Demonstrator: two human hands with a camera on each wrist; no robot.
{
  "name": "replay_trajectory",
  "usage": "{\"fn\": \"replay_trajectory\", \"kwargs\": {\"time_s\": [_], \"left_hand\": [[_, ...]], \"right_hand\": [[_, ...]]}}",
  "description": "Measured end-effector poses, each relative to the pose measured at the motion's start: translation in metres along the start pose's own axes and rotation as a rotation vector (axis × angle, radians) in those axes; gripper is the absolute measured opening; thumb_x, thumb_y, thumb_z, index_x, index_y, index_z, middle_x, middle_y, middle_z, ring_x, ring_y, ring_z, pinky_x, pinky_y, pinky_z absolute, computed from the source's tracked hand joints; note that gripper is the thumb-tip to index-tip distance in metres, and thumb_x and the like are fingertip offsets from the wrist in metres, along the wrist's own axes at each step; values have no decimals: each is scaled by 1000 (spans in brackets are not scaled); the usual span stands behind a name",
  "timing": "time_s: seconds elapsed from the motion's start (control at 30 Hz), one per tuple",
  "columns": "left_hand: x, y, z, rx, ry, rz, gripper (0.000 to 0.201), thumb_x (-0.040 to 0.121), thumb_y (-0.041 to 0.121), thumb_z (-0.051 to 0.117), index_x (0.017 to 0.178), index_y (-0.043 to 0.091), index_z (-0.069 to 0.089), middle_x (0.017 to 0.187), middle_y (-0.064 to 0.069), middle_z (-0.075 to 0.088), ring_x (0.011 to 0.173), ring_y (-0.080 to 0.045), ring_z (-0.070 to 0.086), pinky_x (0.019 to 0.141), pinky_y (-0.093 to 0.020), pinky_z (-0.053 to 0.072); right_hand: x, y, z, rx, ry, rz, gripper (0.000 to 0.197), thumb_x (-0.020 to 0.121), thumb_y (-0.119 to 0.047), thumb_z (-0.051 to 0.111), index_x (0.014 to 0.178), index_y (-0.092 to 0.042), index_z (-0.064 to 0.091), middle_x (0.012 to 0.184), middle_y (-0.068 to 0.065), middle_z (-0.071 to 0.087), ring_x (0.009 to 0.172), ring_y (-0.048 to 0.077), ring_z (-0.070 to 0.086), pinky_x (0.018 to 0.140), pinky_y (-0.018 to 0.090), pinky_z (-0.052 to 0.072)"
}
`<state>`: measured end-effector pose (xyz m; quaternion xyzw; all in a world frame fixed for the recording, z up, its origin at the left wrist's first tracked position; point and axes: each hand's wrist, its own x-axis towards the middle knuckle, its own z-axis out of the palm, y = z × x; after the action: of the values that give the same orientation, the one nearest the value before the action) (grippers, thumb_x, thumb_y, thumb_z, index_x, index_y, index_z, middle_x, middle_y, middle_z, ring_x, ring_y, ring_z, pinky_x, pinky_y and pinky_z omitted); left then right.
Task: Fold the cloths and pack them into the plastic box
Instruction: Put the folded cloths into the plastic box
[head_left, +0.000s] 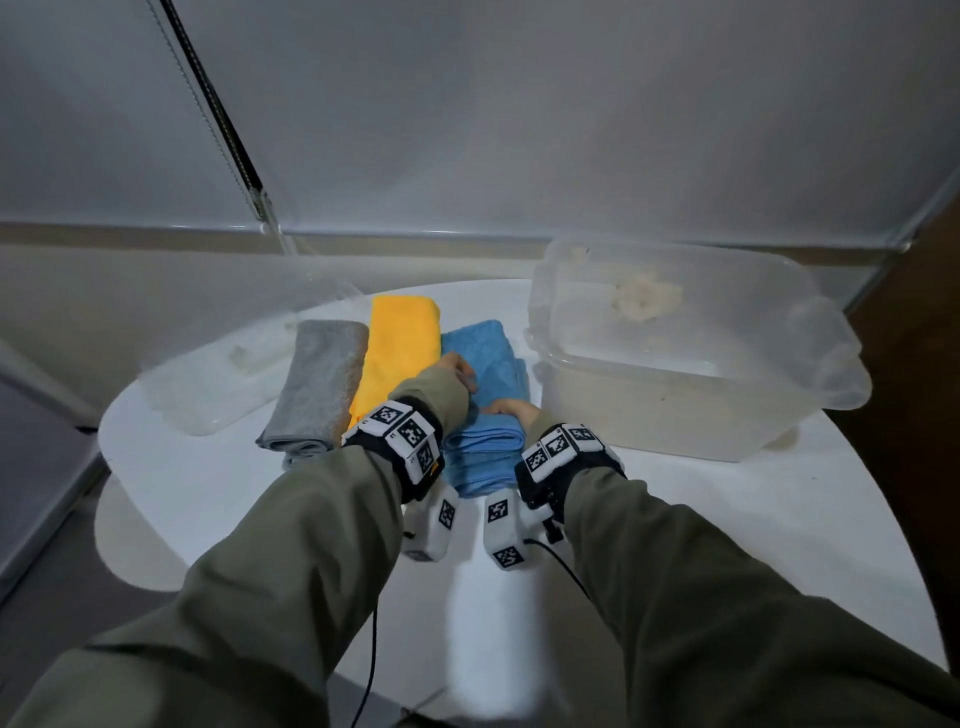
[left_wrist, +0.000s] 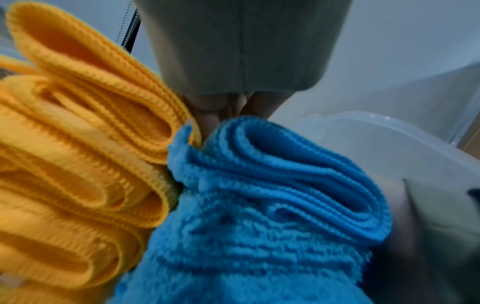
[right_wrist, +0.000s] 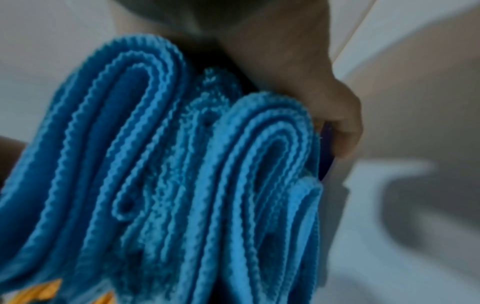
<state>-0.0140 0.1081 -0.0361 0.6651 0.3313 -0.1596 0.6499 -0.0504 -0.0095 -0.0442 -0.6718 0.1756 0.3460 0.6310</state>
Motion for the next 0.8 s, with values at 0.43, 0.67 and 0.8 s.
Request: {"fn": "replay_trajectory", "kwargs": {"time_s": [0.43, 0.67, 0.8], "left_hand": [[-59, 74, -44, 236, 58, 478, 64, 73, 55, 67, 112, 9, 49, 107, -9, 61, 89, -24, 60, 90, -37, 48], [-119, 137, -21, -165, -670, 530, 71, 76, 62, 45, 121, 9, 55, 112, -12, 67, 100, -23, 66, 87, -36, 55], [-128, 150, 22, -272, -782, 542, 59, 82, 52, 48, 121, 7, 55, 115, -14, 65, 100, -25, 66, 88, -37, 55]], "right_hand": [[-74, -65, 10, 171, -172, -235, 19, 89, -20, 49, 80, -7, 58, 53, 9, 63, 57, 24, 59, 61, 29, 50], [-126, -138, -30, 229, -232, -505, 35, 65, -18, 61, 98, -7, 63, 97, 16, 64, 83, 31, 61, 92, 44, 49], [-133, -157, -76, 164, -212, -562, 17, 77, -13, 56, 92, -10, 64, 75, 7, 72, 65, 21, 68, 70, 31, 56]]}}
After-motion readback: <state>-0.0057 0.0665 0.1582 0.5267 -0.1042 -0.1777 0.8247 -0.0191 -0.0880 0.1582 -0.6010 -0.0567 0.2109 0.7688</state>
